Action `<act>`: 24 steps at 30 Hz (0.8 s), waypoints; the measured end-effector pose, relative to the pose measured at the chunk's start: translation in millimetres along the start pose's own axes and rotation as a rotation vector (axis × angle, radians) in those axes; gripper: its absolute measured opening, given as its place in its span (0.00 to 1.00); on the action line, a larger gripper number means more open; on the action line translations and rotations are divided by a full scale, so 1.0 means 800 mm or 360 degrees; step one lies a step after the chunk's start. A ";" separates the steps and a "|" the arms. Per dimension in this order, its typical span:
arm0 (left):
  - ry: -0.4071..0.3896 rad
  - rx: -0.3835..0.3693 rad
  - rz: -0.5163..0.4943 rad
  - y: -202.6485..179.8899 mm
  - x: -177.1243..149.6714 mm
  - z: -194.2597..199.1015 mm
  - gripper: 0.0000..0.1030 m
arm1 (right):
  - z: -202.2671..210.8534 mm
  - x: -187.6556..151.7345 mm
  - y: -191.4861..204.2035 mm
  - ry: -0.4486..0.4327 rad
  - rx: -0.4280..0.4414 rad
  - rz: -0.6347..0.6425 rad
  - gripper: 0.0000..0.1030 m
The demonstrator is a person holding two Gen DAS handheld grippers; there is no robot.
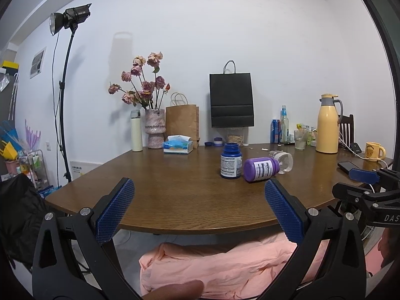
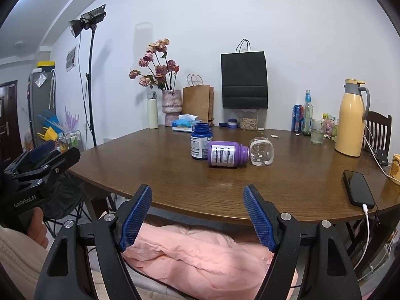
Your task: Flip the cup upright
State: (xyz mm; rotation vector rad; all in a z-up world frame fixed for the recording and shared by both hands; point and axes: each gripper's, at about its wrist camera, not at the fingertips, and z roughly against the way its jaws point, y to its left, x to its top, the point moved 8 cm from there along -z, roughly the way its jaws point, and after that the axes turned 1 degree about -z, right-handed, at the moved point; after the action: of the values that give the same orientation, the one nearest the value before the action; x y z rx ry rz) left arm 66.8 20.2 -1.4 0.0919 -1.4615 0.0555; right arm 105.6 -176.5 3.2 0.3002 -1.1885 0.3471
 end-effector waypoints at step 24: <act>-0.0005 0.0008 0.0001 0.002 -0.001 -0.001 1.00 | 0.001 0.001 0.000 -0.0005 -0.0003 0.0005 0.78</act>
State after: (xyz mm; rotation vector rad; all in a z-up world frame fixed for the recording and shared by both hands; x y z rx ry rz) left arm 67.0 21.9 -2.1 0.0959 -1.4649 0.0594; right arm 105.2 -176.7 4.2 0.2976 -1.1923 0.3485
